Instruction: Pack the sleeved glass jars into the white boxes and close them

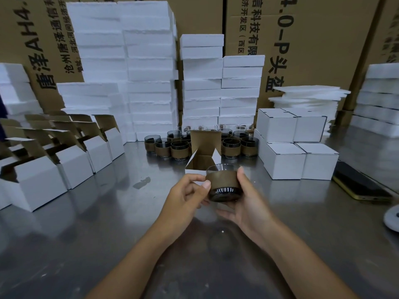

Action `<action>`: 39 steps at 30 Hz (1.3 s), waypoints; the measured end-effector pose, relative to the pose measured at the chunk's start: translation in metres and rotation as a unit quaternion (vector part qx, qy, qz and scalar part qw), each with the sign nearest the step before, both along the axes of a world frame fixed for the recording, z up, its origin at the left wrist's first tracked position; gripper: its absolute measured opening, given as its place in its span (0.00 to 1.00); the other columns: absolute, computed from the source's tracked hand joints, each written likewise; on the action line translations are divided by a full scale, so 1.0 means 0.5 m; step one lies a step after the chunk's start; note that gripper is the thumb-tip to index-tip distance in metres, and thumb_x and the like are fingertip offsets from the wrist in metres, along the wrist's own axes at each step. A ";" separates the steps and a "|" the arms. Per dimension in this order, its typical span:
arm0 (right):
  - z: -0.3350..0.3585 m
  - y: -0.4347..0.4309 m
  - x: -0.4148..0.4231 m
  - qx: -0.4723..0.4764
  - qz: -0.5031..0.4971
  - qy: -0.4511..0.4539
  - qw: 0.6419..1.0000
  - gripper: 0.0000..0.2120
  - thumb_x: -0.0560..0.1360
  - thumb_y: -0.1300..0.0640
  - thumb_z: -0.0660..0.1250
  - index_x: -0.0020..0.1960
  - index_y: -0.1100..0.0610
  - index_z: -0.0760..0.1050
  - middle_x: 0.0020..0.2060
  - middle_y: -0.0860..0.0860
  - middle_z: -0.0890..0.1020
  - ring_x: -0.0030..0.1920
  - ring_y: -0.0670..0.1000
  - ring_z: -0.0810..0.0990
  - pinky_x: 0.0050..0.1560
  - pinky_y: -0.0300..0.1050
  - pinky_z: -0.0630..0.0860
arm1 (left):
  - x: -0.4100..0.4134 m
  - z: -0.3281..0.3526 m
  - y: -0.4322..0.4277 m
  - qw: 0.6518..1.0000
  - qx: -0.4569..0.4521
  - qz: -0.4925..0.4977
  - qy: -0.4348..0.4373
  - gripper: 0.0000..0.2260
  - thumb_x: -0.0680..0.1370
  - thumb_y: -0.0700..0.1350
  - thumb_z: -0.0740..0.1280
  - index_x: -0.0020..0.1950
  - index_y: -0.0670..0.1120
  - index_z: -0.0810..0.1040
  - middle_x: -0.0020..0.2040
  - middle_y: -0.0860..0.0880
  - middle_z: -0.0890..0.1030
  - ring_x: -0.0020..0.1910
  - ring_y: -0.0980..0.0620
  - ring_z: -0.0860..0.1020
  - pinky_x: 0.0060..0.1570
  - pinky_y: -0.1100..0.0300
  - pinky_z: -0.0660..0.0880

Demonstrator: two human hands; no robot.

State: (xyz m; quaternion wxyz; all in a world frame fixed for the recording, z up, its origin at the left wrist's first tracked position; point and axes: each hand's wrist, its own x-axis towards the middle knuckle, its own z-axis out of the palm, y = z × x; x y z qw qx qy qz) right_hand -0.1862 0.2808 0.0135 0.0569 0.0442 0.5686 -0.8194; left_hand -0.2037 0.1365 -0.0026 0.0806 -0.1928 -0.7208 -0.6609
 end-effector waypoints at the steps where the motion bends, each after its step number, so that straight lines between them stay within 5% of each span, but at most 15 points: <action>1: 0.000 -0.001 0.000 0.003 0.003 -0.001 1.000 0.27 0.78 0.38 0.51 0.62 0.56 0.75 0.53 0.57 0.83 0.54 0.55 0.81 0.43 0.47 0.74 | 0.000 0.000 0.000 1.000 0.000 0.002 -0.001 0.17 0.69 0.57 0.64 0.52 0.49 0.76 0.34 0.51 0.82 0.35 0.57 0.80 0.38 0.66 0.75; 8: 0.002 0.001 -0.003 0.004 -0.035 0.043 0.998 0.22 0.75 0.42 0.59 0.55 0.59 0.78 0.49 0.60 0.84 0.48 0.57 0.83 0.47 0.47 0.78 | -0.002 -0.003 0.002 1.000 -0.011 0.008 0.005 0.05 0.77 0.43 0.65 0.52 0.48 0.75 0.34 0.49 0.81 0.34 0.58 0.79 0.36 0.70 0.73; 15: -0.004 0.002 0.007 0.069 -0.089 0.121 0.986 0.34 0.54 0.41 0.73 0.56 0.56 0.76 0.49 0.55 0.83 0.47 0.50 0.82 0.44 0.41 0.78 | -0.005 -0.009 -0.001 0.999 -0.048 0.014 0.019 0.08 0.76 0.40 0.66 0.51 0.52 0.76 0.39 0.49 0.82 0.37 0.57 0.81 0.39 0.70 0.74; 20: -0.007 0.004 0.008 0.143 -0.120 0.172 0.967 0.23 0.62 0.54 0.78 0.55 0.53 0.75 0.44 0.46 0.82 0.39 0.35 0.80 0.34 0.25 0.71 | -0.007 -0.013 -0.002 0.997 -0.080 -0.006 0.007 0.11 0.79 0.38 0.61 0.57 0.51 0.76 0.42 0.55 0.83 0.41 0.56 0.81 0.44 0.66 0.75; 25: -0.009 0.002 0.010 0.169 -0.134 0.197 0.956 0.25 0.61 0.59 0.79 0.50 0.48 0.70 0.48 0.47 0.78 0.36 0.31 0.77 0.30 0.25 0.70 | -0.003 -0.010 -0.001 0.994 -0.110 -0.018 0.004 0.12 0.80 0.38 0.59 0.63 0.43 0.74 0.47 0.50 0.82 0.43 0.55 0.81 0.47 0.61 0.76; 33: -0.013 0.002 0.006 0.170 -0.128 0.227 0.950 0.27 0.59 0.60 0.80 0.51 0.47 0.71 0.50 0.47 0.77 0.42 0.35 0.79 0.34 0.28 0.74 | -0.003 -0.011 0.000 0.994 -0.107 -0.019 0.000 0.12 0.80 0.38 0.59 0.61 0.48 0.74 0.45 0.52 0.83 0.44 0.55 0.81 0.50 0.58 0.77; 39: -0.023 0.003 0.001 0.235 -0.122 0.260 0.929 0.30 0.61 0.58 0.80 0.57 0.42 0.72 0.57 0.46 0.77 0.57 0.44 0.77 0.50 0.32 0.76 | -0.002 -0.007 -0.003 0.997 -0.074 0.001 0.004 0.16 0.78 0.38 0.63 0.56 0.60 0.73 0.45 0.57 0.83 0.47 0.58 0.81 0.47 0.67 0.76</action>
